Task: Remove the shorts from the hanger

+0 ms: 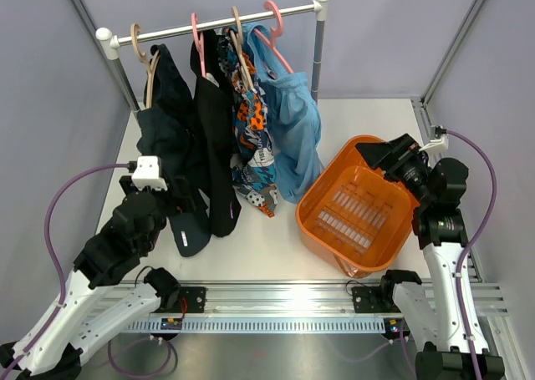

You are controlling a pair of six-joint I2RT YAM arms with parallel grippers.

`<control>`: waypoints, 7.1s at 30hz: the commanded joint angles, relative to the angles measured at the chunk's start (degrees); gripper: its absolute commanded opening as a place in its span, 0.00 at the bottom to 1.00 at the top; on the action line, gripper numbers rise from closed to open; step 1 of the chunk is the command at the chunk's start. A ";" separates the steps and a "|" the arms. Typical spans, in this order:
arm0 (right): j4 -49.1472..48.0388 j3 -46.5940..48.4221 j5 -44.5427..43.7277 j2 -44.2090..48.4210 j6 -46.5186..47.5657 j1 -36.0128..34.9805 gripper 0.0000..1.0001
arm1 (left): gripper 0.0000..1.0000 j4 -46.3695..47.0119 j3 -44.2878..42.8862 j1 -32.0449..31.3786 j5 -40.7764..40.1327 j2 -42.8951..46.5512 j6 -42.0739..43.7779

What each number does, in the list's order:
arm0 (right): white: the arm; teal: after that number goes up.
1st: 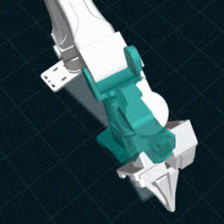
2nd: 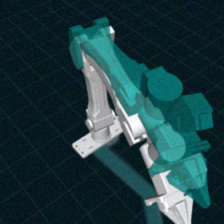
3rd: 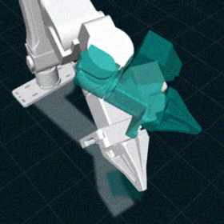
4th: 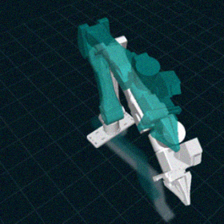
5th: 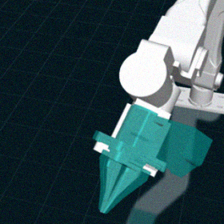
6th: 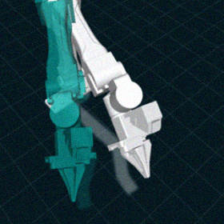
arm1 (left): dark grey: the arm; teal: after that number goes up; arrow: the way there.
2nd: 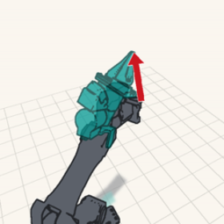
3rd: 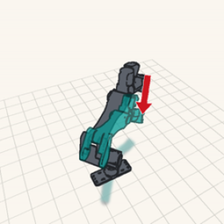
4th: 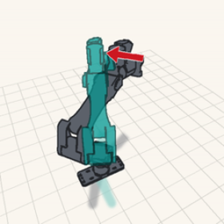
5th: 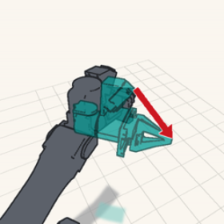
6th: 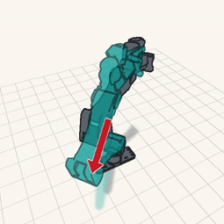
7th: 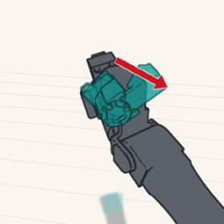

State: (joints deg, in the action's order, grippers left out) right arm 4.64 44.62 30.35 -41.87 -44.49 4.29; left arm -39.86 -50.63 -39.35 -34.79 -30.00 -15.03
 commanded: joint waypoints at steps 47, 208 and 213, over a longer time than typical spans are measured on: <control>8.89 4.77 -0.03 1.53 3.62 0.19 0.99 | 0.81 -11.89 -69.14 7.86 -3.82 -45.49 7.65; 22.78 29.91 -31.93 -18.78 14.78 -39.10 0.89 | 0.00 -9.36 -49.91 -11.01 43.57 -41.10 11.86; 22.95 30.17 -33.60 -19.65 14.78 -39.10 0.71 | 0.00 -9.45 -50.09 -11.01 43.31 -40.93 12.13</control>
State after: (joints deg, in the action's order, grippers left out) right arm 29.32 73.91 0.16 -60.86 -29.80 -34.30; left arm -54.41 -99.72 -49.98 7.81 -71.75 -4.10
